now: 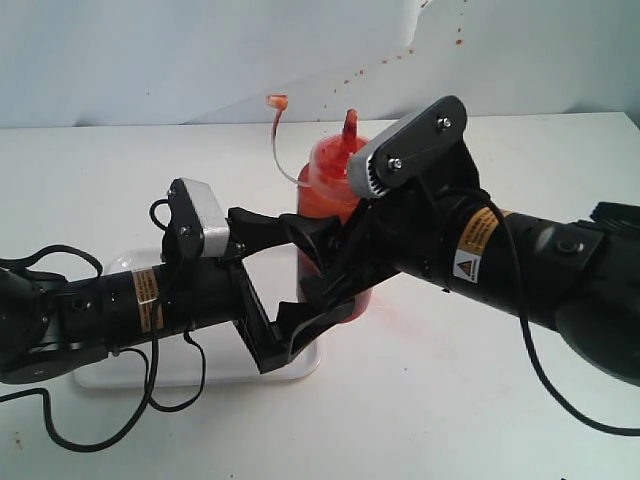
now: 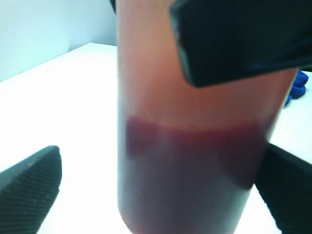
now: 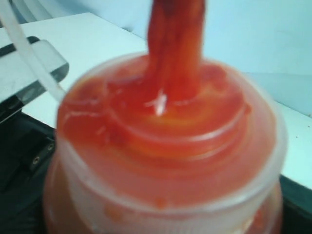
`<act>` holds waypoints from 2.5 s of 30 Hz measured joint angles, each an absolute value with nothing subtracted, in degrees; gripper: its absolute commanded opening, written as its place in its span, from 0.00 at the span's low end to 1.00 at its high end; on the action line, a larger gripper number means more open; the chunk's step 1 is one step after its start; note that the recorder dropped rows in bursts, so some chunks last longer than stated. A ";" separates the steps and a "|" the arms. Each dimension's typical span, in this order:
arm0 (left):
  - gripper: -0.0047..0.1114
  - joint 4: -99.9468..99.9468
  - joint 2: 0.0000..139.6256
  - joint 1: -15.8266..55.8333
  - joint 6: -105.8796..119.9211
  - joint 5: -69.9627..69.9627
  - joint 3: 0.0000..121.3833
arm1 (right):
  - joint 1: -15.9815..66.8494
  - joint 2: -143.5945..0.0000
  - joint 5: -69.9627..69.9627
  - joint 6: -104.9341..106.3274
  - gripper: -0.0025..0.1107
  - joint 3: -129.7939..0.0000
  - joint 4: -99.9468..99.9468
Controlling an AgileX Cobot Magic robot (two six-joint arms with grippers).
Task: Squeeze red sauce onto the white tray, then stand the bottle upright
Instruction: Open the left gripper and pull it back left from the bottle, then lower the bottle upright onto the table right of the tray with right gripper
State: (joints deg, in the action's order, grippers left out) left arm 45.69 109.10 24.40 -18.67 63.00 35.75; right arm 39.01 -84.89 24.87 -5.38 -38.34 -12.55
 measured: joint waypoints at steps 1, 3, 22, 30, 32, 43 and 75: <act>0.94 45.69 109.10 24.40 -18.67 63.00 35.75 | 39.01 -84.89 24.87 -5.38 0.02 -38.34 -12.55; 0.94 45.58 109.10 24.40 -18.67 63.00 35.75 | 39.01 -84.89 24.87 -5.28 0.02 -38.34 -12.31; 0.94 39.96 109.10 24.19 -20.61 62.87 35.75 | 26.90 -84.89 24.87 2.55 0.02 -38.34 0.43; 0.94 26.45 109.10 24.19 -12.03 62.64 35.75 | 24.32 -85.76 25.39 3.59 0.02 -38.34 0.41; 0.94 20.51 109.10 24.19 -8.22 63.06 35.75 | 24.32 -88.41 26.57 3.92 0.02 -38.34 0.41; 0.94 1.60 109.19 24.19 1.65 69.02 37.91 | 24.32 -93.32 32.35 5.16 0.02 -38.34 0.41; 0.94 -1.07 109.19 24.19 1.97 69.02 38.13 | 24.32 -105.64 50.32 7.51 0.02 -38.34 10.89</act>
State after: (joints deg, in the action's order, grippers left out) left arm -1.07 109.19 24.19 1.97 69.02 38.13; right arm 24.32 -105.64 50.32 7.51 -38.34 10.89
